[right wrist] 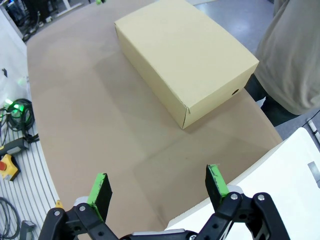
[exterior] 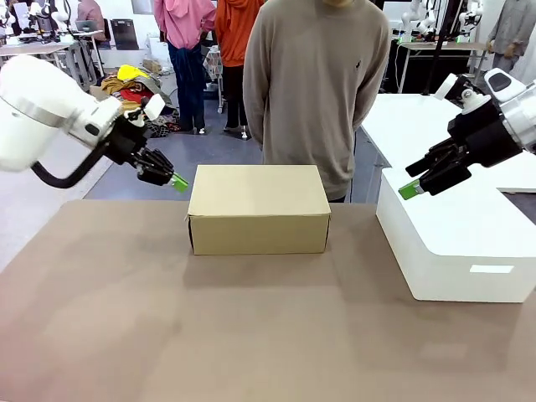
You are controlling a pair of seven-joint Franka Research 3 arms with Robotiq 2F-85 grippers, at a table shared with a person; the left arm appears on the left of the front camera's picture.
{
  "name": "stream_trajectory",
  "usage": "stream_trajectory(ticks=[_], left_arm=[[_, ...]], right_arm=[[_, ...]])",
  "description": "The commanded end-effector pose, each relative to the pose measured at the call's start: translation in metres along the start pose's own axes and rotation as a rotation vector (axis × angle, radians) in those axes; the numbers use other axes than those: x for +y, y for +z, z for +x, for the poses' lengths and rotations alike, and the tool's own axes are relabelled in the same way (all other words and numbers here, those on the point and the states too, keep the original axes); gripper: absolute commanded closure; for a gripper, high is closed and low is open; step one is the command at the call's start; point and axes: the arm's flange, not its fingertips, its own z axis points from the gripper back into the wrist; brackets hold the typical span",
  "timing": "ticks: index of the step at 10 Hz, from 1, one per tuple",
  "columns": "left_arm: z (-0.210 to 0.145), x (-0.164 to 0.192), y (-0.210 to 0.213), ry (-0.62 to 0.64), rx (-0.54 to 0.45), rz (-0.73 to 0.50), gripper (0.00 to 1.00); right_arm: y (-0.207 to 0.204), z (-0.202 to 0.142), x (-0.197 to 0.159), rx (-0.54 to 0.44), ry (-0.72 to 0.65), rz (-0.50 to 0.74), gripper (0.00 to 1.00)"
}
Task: Pack the shoes into the box.
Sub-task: Press down on the lid of the Shoes Box.
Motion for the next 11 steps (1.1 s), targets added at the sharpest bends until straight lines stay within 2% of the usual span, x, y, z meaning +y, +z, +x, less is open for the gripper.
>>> stream_trajectory(ticks=[1,3,4,5,9,10,11], left_arm=[[0.010,-0.018,0.013,0.013,0.168,0.003,0.41],[0.013,-0.029,0.029,0.071,0.231,0.015,0.01],[0.013,-0.036,0.035,0.108,0.254,0.013,0.00],[0.013,-0.046,0.041,0.138,0.273,0.035,0.00],[0.002,-0.084,0.047,0.286,0.367,0.098,0.00],[-0.002,-0.092,0.046,0.325,0.389,0.130,0.00],[-0.005,-0.098,0.044,0.353,0.408,0.154,0.00]], right_arm=[[-0.002,0.001,-0.004,-0.034,0.024,0.009,0.00],[0.000,0.000,0.000,0.000,0.000,0.000,0.00],[0.000,0.004,-0.001,0.007,-0.001,0.016,0.00],[-0.001,0.011,-0.003,0.012,0.018,0.013,0.15],[-0.011,0.063,-0.009,0.115,-0.012,0.010,0.95],[-0.018,0.081,-0.008,0.157,-0.021,-0.003,1.00],[-0.025,0.097,-0.007,0.208,-0.032,-0.014,1.00]])
